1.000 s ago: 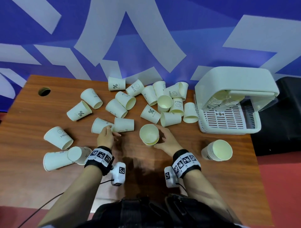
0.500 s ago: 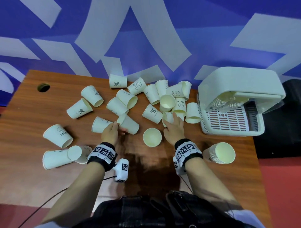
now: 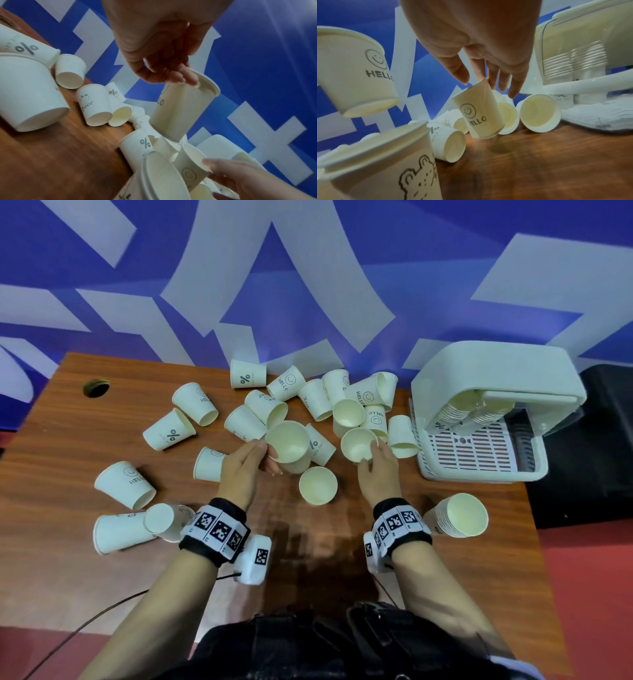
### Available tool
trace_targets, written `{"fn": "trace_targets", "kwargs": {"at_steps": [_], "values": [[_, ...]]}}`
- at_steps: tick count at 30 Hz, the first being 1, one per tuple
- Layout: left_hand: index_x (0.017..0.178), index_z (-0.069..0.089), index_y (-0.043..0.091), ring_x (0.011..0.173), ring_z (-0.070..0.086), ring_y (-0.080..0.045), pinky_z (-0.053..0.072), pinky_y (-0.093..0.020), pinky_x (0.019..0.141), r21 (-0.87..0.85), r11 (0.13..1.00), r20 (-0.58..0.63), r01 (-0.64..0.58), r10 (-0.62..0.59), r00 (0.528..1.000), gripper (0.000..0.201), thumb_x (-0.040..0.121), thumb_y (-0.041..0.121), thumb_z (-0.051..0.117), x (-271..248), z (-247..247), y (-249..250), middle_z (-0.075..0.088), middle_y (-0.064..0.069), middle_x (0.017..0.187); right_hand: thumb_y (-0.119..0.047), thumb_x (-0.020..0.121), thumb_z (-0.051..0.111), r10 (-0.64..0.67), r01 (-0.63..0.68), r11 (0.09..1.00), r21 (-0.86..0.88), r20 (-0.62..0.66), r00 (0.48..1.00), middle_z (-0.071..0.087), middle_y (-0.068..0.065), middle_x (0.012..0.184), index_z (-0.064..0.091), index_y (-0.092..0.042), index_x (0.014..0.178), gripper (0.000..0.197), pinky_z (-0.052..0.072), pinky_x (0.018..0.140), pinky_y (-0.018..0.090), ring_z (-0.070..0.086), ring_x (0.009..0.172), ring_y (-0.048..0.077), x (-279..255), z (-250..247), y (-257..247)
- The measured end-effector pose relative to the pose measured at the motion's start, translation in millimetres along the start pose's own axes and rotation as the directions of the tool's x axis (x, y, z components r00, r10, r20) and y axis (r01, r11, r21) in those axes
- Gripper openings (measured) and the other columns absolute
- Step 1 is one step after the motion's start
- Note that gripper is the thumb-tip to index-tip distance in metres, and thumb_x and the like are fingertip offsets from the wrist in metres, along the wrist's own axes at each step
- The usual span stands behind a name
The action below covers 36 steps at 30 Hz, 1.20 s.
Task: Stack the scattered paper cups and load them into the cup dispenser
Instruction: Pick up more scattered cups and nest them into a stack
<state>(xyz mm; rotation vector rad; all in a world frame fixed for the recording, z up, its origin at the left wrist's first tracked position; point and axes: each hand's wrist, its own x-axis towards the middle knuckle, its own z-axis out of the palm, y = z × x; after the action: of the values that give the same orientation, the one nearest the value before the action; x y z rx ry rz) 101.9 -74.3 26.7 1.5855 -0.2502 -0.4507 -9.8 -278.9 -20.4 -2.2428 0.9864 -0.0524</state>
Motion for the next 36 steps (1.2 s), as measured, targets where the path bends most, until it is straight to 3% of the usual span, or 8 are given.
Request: {"fn": "trace_targets", "kwargs": {"at_steps": [2, 6, 10, 14, 19, 24, 30, 36], "values": [[0.070, 0.058, 0.003, 0.050, 0.053, -0.012, 0.043, -0.015, 0.056, -0.010, 1.000, 0.097, -0.019, 0.020, 0.995, 0.034, 0.097, 0.007, 0.038, -7, 5, 3, 0.058, -0.002, 0.047, -0.012, 0.098, 0.042, 0.000, 0.007, 0.996, 0.091, -0.076, 0.997, 0.032, 0.012, 0.154, 0.038, 0.000, 0.144, 0.048, 0.019, 0.116, 0.028, 0.028, 0.142, 0.026, -4, -8, -1], [0.071, 0.057, -0.002, 0.049, 0.050, -0.015, 0.043, -0.018, 0.057, -0.012, 0.999, 0.219, -0.046, 0.047, 0.975, 0.031, 0.095, 0.009, 0.041, -20, 15, -1, 0.053, -0.009, 0.048, -0.011, 0.098, 0.043, 0.025, 0.024, 0.968, 0.249, -0.190, 0.981, 0.041, 0.010, 0.149, 0.049, -0.004, 0.138, 0.041, 0.024, 0.110, 0.022, 0.038, 0.137, 0.022, -12, -22, -6], [0.071, 0.058, 0.003, 0.051, 0.049, -0.016, 0.043, -0.019, 0.057, 0.015, 1.000, 0.238, -0.023, 0.019, 0.971, 0.030, 0.089, 0.021, 0.043, -25, 24, -17, 0.054, -0.004, 0.048, -0.009, 0.097, 0.046, 0.062, 0.058, 0.909, 0.413, -0.271, 0.961, 0.049, 0.008, 0.141, 0.057, -0.007, 0.131, 0.036, 0.039, 0.108, 0.033, 0.046, 0.128, 0.020, -18, -32, -11], [0.076, 0.060, 0.007, 0.054, 0.051, -0.016, 0.044, -0.023, 0.059, 0.111, 0.994, 0.233, 0.002, -0.028, 0.972, 0.029, 0.094, 0.024, 0.044, -25, 26, -33, 0.058, 0.001, 0.053, -0.007, 0.096, 0.050, 0.057, 0.124, 0.830, 0.544, -0.303, 0.951, 0.056, -0.005, 0.123, 0.064, -0.010, 0.121, 0.029, 0.045, 0.097, 0.025, 0.049, 0.111, 0.006, -22, -43, -18], [0.080, 0.061, 0.006, 0.056, 0.050, -0.023, 0.042, -0.031, 0.060, 0.138, 0.990, 0.178, 0.030, -0.054, 0.983, 0.030, 0.098, 0.019, 0.041, -21, 22, -42, 0.057, -0.010, 0.057, -0.007, 0.096, 0.050, -0.049, 0.188, 0.765, 0.617, -0.235, 0.971, 0.063, -0.005, 0.116, 0.069, -0.015, 0.111, 0.025, 0.043, 0.089, 0.007, 0.056, 0.105, -0.001, -24, -44, -25], [0.079, 0.062, 0.008, 0.056, 0.050, -0.023, 0.042, -0.034, 0.060, 0.165, 0.985, 0.108, 0.058, -0.076, 0.991, 0.032, 0.098, 0.021, 0.040, -14, 16, -49, 0.057, -0.010, 0.057, -0.009, 0.096, 0.054, -0.159, 0.196, 0.721, 0.664, -0.116, 0.980, 0.067, -0.004, 0.112, 0.069, -0.021, 0.107, 0.022, 0.045, 0.090, 0.013, 0.058, 0.106, -0.002, -27, -29, -30], [0.075, 0.061, 0.012, 0.057, 0.051, -0.022, 0.043, -0.030, 0.059, 0.168, 0.976, -0.012, 0.141, -0.141, 0.990, 0.034, 0.098, 0.021, 0.039, 2, 10, -59, 0.058, -0.010, 0.060, -0.010, 0.093, 0.058, -0.218, 0.164, 0.800, 0.577, 0.024, 0.976, 0.067, -0.014, 0.101, 0.073, -0.020, 0.099, 0.020, 0.047, 0.090, 0.022, 0.060, 0.099, -0.003, -27, -5, -26], [0.076, 0.061, 0.019, 0.060, 0.051, -0.017, 0.041, -0.027, 0.062, 0.192, 0.962, -0.059, 0.195, -0.187, 0.981, 0.034, 0.099, 0.023, 0.036, 33, 9, -63, 0.060, -0.005, 0.066, -0.015, 0.094, 0.056, -0.208, 0.126, 0.850, 0.511, 0.105, 0.972, 0.069, -0.015, 0.103, 0.075, -0.020, 0.097, 0.021, 0.041, 0.084, 0.006, 0.059, 0.101, -0.003, -21, -4, -18]]}}
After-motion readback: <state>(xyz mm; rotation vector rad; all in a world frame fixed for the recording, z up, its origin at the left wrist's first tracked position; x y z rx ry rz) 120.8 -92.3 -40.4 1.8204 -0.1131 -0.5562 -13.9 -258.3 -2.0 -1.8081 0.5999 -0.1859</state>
